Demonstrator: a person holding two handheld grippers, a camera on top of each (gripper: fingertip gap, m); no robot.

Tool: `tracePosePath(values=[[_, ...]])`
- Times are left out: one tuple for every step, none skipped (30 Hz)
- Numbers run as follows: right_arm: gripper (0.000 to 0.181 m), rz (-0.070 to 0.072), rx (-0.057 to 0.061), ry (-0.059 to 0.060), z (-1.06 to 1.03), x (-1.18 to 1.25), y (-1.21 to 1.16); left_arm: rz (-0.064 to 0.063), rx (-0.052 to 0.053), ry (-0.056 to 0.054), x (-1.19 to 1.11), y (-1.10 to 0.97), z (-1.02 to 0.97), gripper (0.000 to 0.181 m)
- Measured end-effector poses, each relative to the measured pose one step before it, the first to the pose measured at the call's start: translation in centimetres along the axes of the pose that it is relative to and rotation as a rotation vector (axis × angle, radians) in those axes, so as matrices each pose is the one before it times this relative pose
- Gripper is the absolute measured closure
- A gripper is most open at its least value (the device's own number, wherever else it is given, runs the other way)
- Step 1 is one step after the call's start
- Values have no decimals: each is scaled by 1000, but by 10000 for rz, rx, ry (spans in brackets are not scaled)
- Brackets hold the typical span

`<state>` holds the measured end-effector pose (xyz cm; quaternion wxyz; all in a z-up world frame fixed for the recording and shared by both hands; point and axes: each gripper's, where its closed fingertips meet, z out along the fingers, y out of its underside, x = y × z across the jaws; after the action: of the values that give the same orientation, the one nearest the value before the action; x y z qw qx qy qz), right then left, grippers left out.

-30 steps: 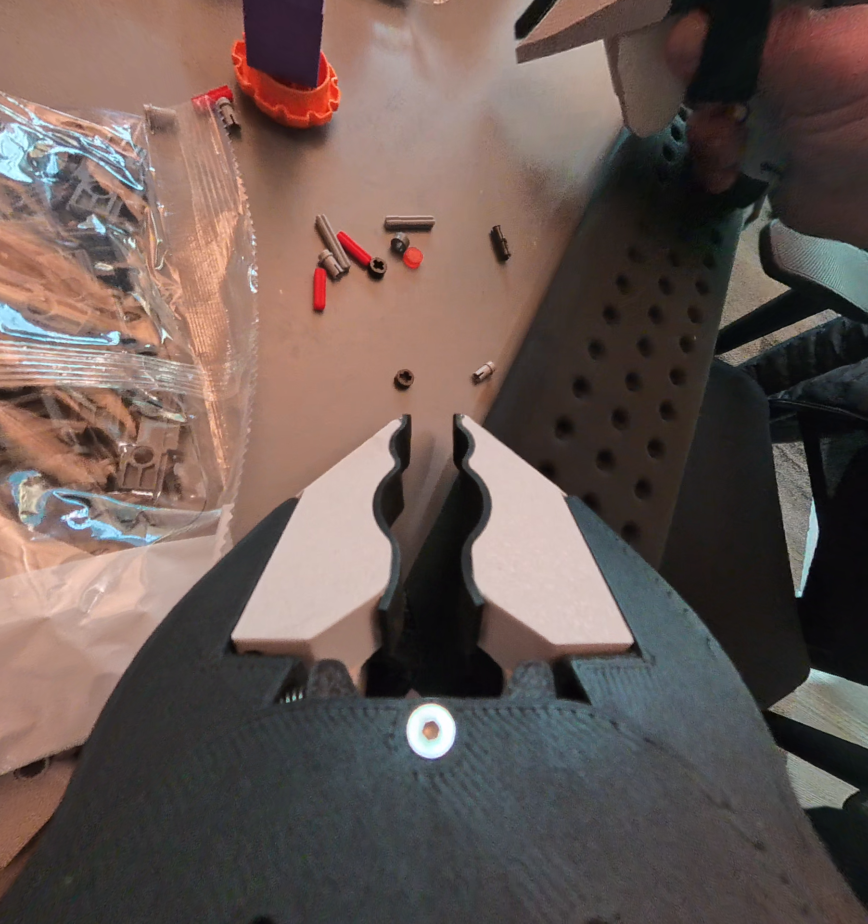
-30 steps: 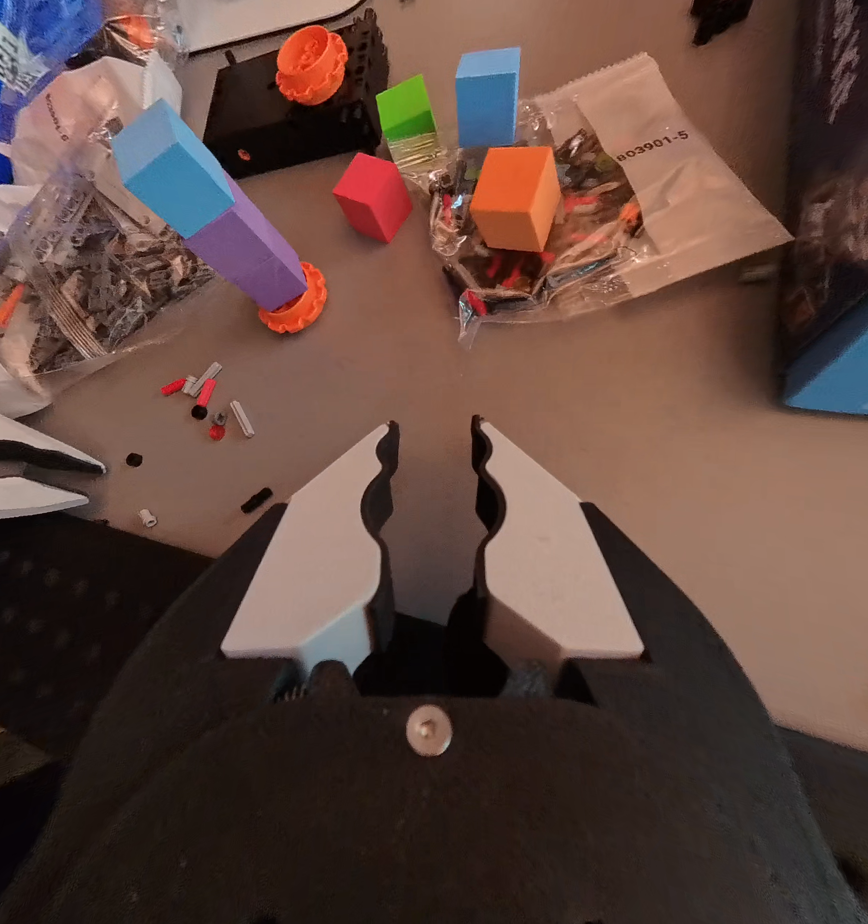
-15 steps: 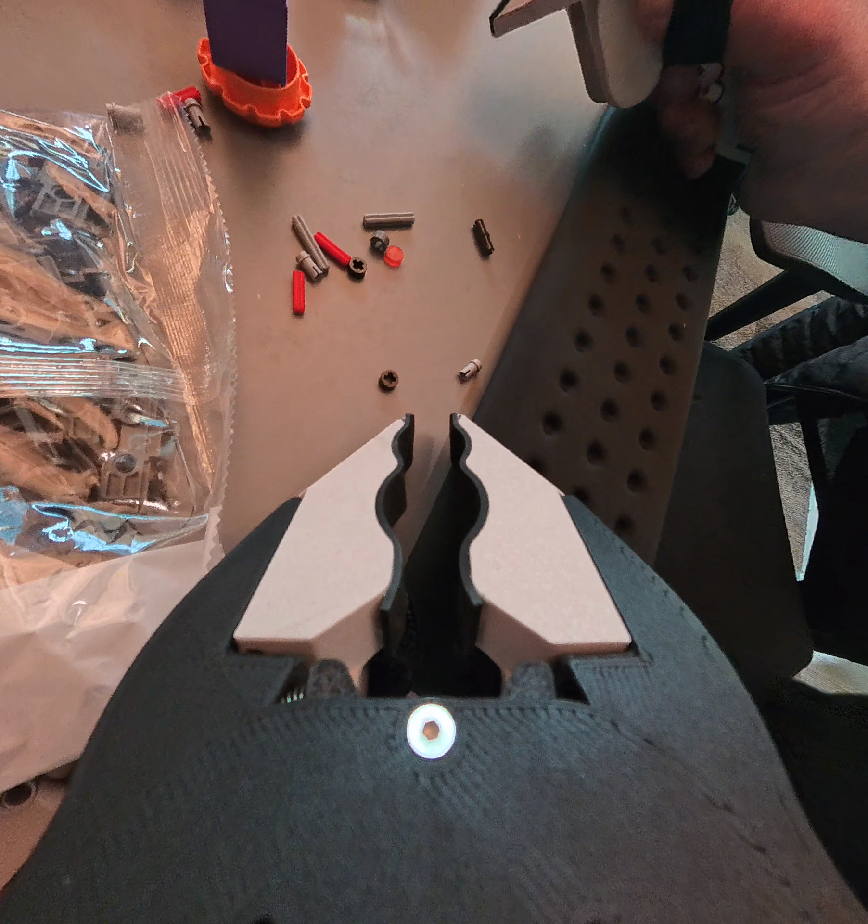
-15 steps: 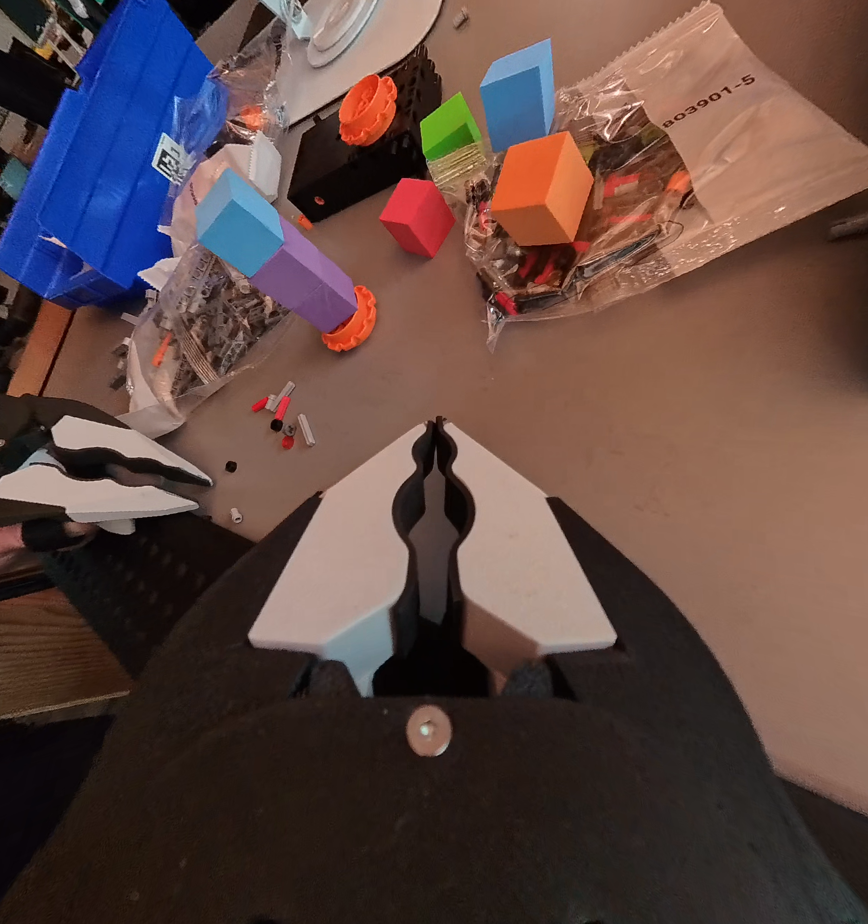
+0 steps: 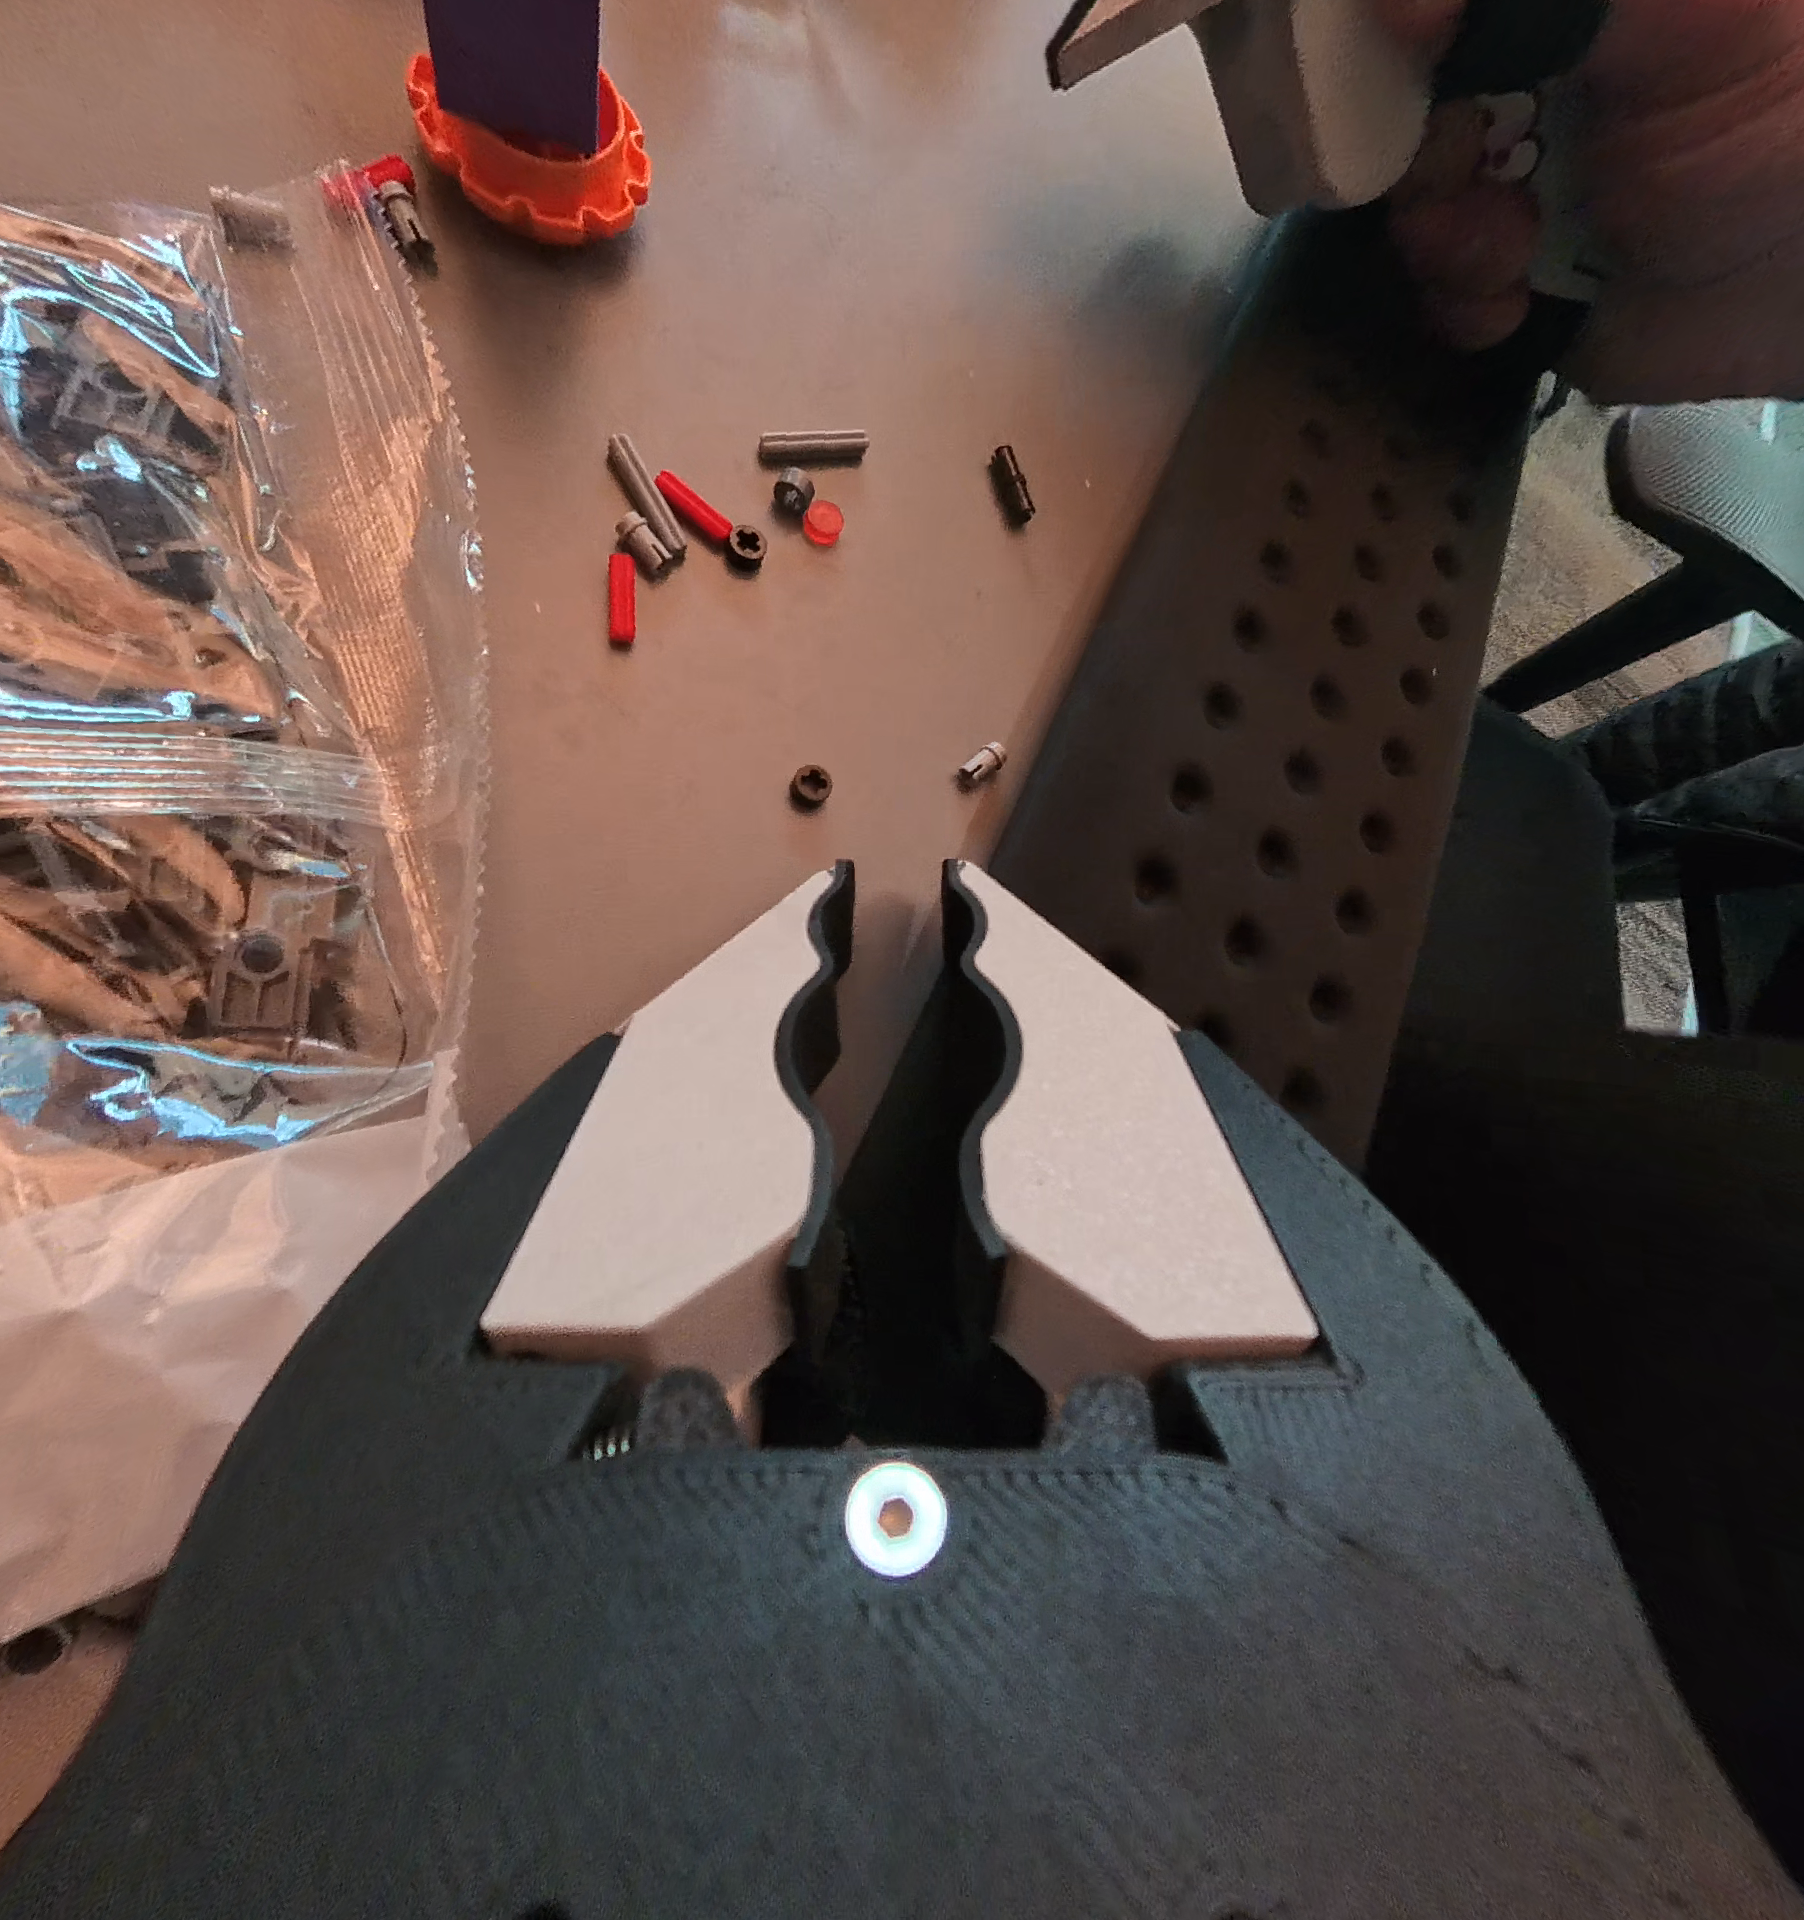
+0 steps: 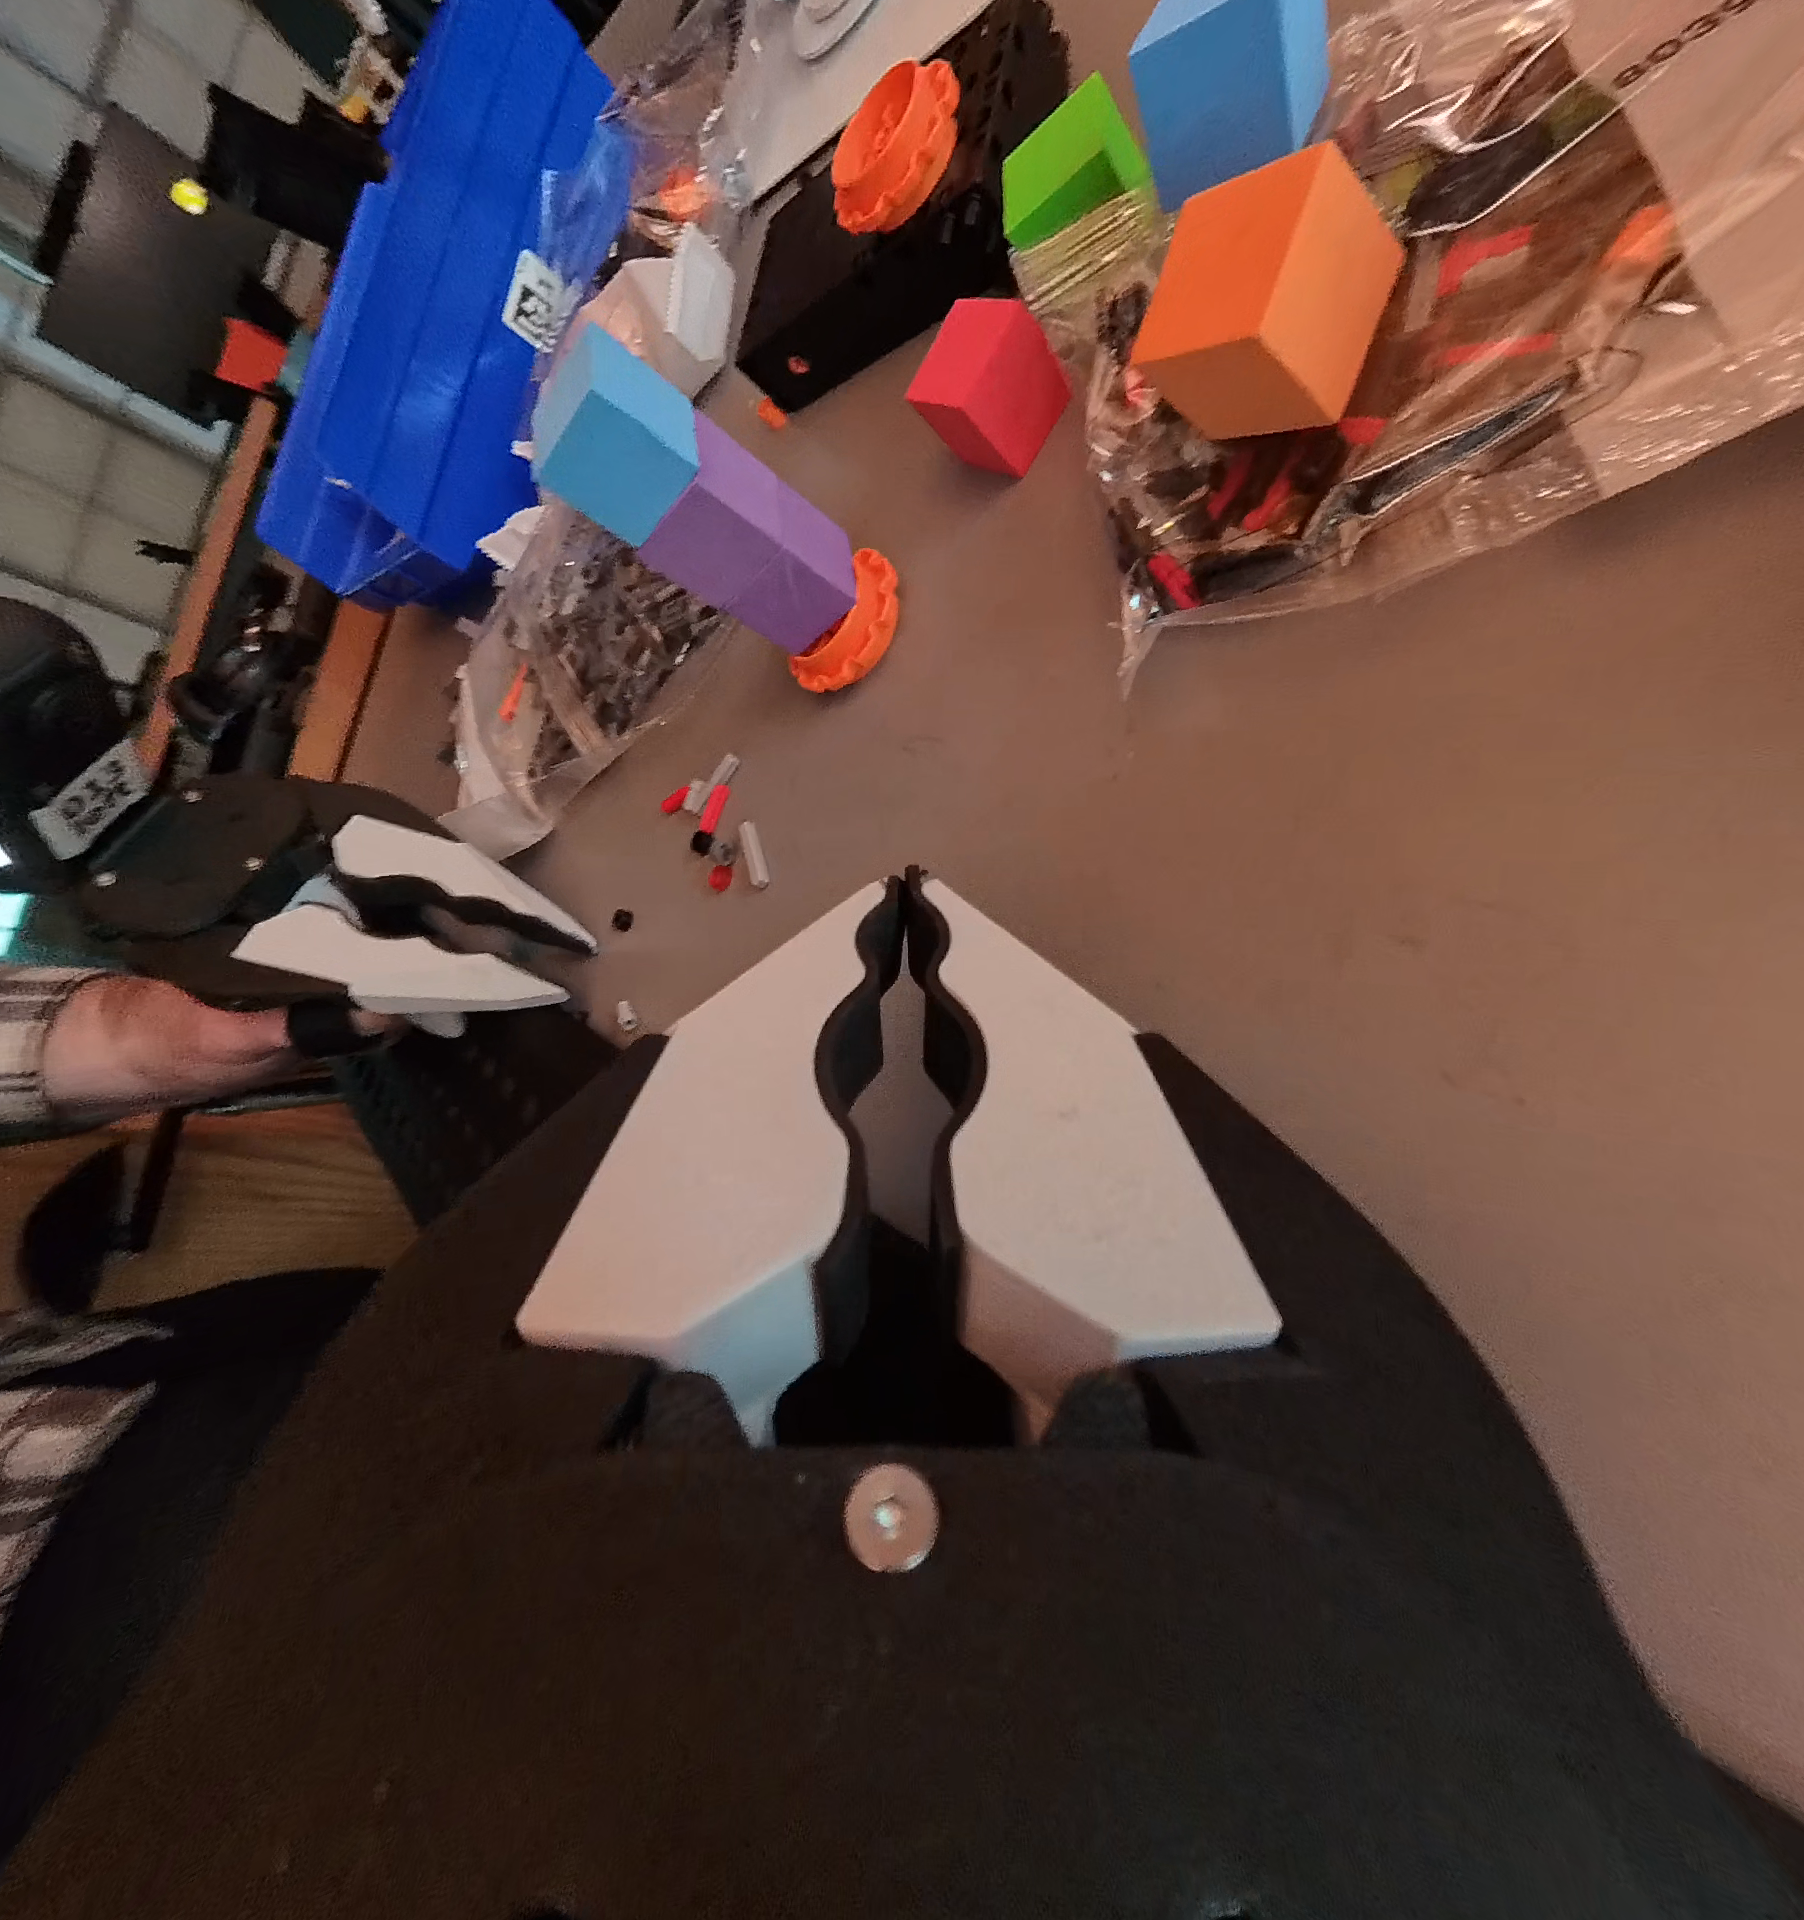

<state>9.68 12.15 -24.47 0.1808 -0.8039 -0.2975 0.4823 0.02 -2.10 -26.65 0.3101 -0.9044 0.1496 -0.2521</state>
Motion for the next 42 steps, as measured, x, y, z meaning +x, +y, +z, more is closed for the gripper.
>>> tracePosePath(values=[[181, 52, -117, -276, 6, -318, 121, -21, 9, -40, -58, -22, -24, 165], [181, 14, -160, -277, 36, -362, 180, -53, 17, -36, -72, -16, -26, 165], [181, -6, -192, -275, 61, -345, 242, 7, -4, -100, -83, 8, 12, 165], [181, 20, -232, -278, 85, -319, 284, 33, 0, -102, -63, -14, 22, 166], [181, 12, -180, -250, 56, -314, 190, 21, 11, -94, -69, -24, -4, 166], [181, -3, -115, -225, 5, -299, 127, -16, 11, -83, -85, -22, -6, 166], [181, 22, -112, -248, -14, -316, 112, -17, -7, -39, -42, -20, 8, 166], [181, 21, -79, -237, -62, -307, 37, -15, -7, -8, -20, -12, 5, 166], [181, 5, -58, -181, -138, -250, -32, -31, -5, -10, -22, -13, 1, 167], [181, -18, -112, -90, -174, -100, -29, 9, 7, -63, -55, -25, -6, 166], [181, -135, -184, -83, -193, -84, 9, 31, 17, -76, -44, -18, -12, 165], [181, -263, -253, -93, -198, -91, 25, 21, 8, -67, -49, -19, -18, 165], [181, -395, -292, -15, -246, 12, -9, -6, 0, -39, -37, -24, 13, 165], [181, -517, -265, 118, -336, 228, -135, 0, 2, -21, -27, -9, -6, 164], [181, -539, -183, 237, -465, 497, -219, 30, -9, -21, 3, 2, -2, 164], [181, -442, -109, 272, -494, 712, -182, 19, -11, -52, -27, -23, -19, 163], [181, -243, -67, 196, -371, 738, 4, -11, 44, -166, -190, -105, -87, 159], [181, 48, -4, 3, -169, 523, 115, 72, 74, -178, -112, -179, -131, 157], [181, 225, 55, -178, 29, 145, 47, 137, 126, -221, -84, -286, -175, 158], [181, 67, -56, -135, 150, -53, 103, 57, 161, -245, -137, -439, -188, 158], [181, -117, -169, -88, 217, -212, 255, -17, 194, -143, -47, -716, -164, 156], [181, -150, -129, -70, 163, -270, 255, 4, 195, -66, 4, -968, -56, 154], [181, -85, -13, -18, 49, -147, 110, 71, 259, -103, -108, -1250, 56, 152], [181, -10, 38, -9, 10, -59, 12, 102, 344, -167, -271, -1434, 169, 149], [181, 13, -51, -60, 72, -76, 84, 73, 372, -171, -384, -1446, 354, 145], [181, 57, -72, -69, 52, -24, 84, 24, 374, -161, -469, -1298, 533, 138], [181, 108, 30, -33, -9, 74, -58, -63, 279, -152, -537, -980, 693, 128], [181, 114, 53, -50, -34, 48, -81, -80, 175, -71, -426, -643, 721, 121], [181, 86, 10, -79, -27, -5, -19, -33, 159, -66, -362, -440, 633, 116], [181, 55, -9, -55, 9, -3, 11, -4, 122, -71, -295, -253, 520, 112], [181, 13, -49, -48, 47, -17, 75, 29, 111, -99, -290, -136, 401, 110], [181, 10, -91, -67, 85, -52, 127, 77, 83, -97, -225, -39, 302, 110], [181, 44, -50, -34, 47, 23, 77, 81, 178, -107, -186, -104, 177, 110], [181, 78, 23, 6, -2, 111, -28, 42, 206, -108, -166, -99, 120, 110], [181, 106, 15, -3, 3, 121, -25, 13, 174, -36, -24, -11, 104, 110], [181, 78, -26, -19, 25, 66, 18, 33, 160, -21, 63, 8, 67, 110], [181, -1, -87, -37, 87, -15, 117, 63, 212, -38, 116, -47, 20, 111], [181, -31, -155, -83, 137, -97, 196, 79, 171, -28, 170, 34, 30, 111], [181, -13, -139, -99, 117, -100, 177, 131, 123, -5, 226, 100, 45, 111], [181, 16, -72, -78, 68, -59, 87, 209, 155, -49, 170, -25, -3, 111], [181, 25, -60, -82, 47, -76, 65, 193, 190, -93, 26, -203, -104, 111], [181, 20, -52, -93, 56, -95, 60, 86, 226, -68, -65, -261, -155, 112]])
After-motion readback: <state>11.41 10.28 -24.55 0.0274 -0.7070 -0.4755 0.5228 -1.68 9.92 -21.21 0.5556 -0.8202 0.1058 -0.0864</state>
